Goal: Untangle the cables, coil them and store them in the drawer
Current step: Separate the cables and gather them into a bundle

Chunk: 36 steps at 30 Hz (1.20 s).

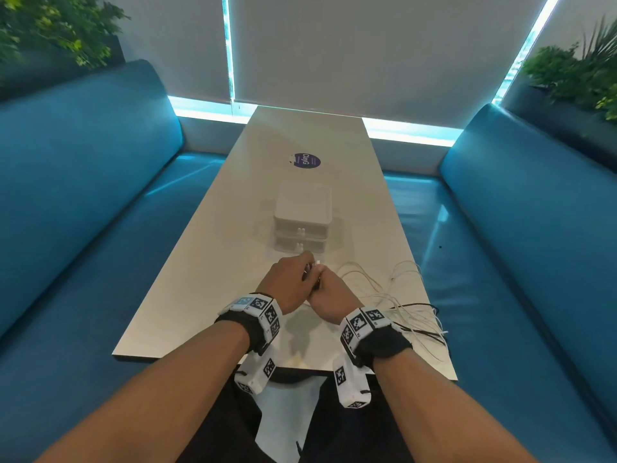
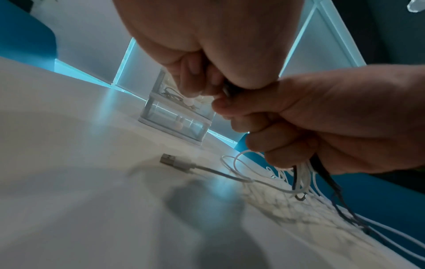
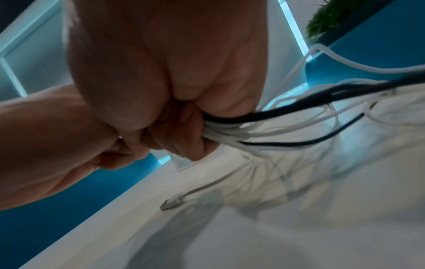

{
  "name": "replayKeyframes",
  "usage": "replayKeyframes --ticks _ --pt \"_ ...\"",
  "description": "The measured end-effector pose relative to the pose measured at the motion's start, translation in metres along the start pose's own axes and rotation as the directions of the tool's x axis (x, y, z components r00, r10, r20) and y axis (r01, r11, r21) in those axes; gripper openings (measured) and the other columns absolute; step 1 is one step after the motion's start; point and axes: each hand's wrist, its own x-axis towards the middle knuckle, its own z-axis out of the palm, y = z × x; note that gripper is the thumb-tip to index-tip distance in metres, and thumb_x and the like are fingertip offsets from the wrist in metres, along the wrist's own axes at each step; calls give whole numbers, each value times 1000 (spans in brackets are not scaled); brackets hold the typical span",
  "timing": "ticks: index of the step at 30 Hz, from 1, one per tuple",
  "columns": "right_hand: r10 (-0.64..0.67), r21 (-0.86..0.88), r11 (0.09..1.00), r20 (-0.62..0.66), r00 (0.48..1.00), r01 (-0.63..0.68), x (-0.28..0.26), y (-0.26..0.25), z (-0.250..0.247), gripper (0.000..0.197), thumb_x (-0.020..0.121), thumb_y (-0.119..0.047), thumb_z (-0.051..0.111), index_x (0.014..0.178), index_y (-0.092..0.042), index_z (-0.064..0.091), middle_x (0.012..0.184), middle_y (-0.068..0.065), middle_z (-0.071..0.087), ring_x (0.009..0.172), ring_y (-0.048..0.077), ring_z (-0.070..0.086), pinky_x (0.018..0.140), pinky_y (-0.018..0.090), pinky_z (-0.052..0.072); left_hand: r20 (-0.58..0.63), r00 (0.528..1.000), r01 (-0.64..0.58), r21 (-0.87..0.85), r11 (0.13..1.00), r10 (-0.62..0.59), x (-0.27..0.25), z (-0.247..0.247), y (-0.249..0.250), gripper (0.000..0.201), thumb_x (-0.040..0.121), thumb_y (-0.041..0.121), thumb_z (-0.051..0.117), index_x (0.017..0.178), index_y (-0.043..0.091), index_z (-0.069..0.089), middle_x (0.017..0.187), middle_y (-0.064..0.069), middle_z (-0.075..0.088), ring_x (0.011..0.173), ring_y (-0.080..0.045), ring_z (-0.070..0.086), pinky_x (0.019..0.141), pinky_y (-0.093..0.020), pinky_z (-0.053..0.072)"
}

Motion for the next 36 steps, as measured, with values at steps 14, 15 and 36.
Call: replayKeyframes --ticks 14,15,36 --pt "-132 13 991 91 987 131 -4 -2 -2 33 80 -29 64 111 -38 59 93 -12 70 84 7 67 77 32 57 8 996 94 6 996 -94 -1 0 -1 37 99 54 40 96 23 59 88 -3 69 79 -20 64 75 -37 53" --pt "-132 24 991 90 987 131 -4 -1 -2 34 79 -27 64 112 -38 61 93 -12 70 84 5 67 77 30 56 5 995 95 19 995 -95 0 0 -1 34 99 51 42 97 22 60 91 -3 69 81 -21 64 77 -37 54" --pt "2 38 999 102 995 -6 2 8 3 61 53 -40 78 106 -23 55 87 -5 66 74 12 62 69 37 56 41 984 169 68 983 -172 7 1 4 21 96 36 44 100 22 59 92 -4 69 82 -24 63 78 -42 54"
